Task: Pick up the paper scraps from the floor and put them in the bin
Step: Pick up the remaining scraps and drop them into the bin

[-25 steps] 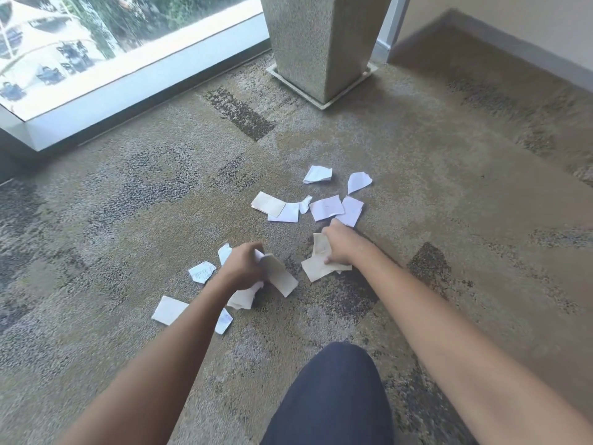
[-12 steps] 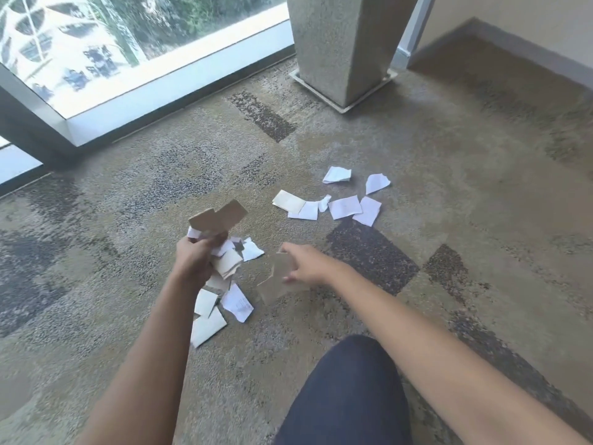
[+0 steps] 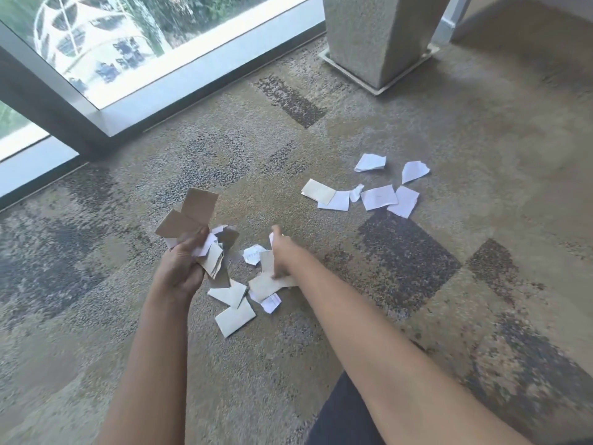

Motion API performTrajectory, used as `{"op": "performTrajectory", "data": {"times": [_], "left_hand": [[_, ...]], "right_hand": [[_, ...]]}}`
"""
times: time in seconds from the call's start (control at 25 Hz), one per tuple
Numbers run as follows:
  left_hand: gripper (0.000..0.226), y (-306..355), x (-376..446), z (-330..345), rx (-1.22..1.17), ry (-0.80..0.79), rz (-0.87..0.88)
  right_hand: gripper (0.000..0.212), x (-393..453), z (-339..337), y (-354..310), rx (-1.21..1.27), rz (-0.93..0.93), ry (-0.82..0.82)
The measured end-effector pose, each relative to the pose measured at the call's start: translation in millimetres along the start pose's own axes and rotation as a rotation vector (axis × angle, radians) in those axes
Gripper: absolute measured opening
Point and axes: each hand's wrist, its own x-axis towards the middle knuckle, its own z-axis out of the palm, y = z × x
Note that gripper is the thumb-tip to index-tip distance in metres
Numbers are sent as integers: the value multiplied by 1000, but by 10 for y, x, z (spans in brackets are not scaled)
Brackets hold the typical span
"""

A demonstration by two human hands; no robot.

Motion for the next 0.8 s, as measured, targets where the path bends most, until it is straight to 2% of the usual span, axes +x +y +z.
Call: {"op": "performTrajectory", "data": {"times": [0.12, 0.28, 0.4, 0.48, 0.6, 0.68, 0.8], "left_hand": [[11, -17, -15, 51, 2, 29, -7], [9, -52, -61, 169, -8, 29, -40], [5, -55, -113, 217, -25, 26, -78], [4, -75, -156, 246, -34, 6, -91], [4, -140, -226, 326, -34, -26, -105], [5, -212, -287, 430, -5, -49, -118], [6, -336, -390, 705, 49, -88, -143]], "right_hand": [[102, 30, 55, -39, 27, 34, 103], [87, -20, 153, 41, -137, 36, 205], [70, -128, 189, 183, -128, -48, 229], [55, -205, 196, 278, -37, -103, 229], [43, -371, 103, 429, 121, -92, 209], [42, -491, 35, 582, 236, -51, 209], [52, -729, -74, 837, 464, 21, 279]]}}
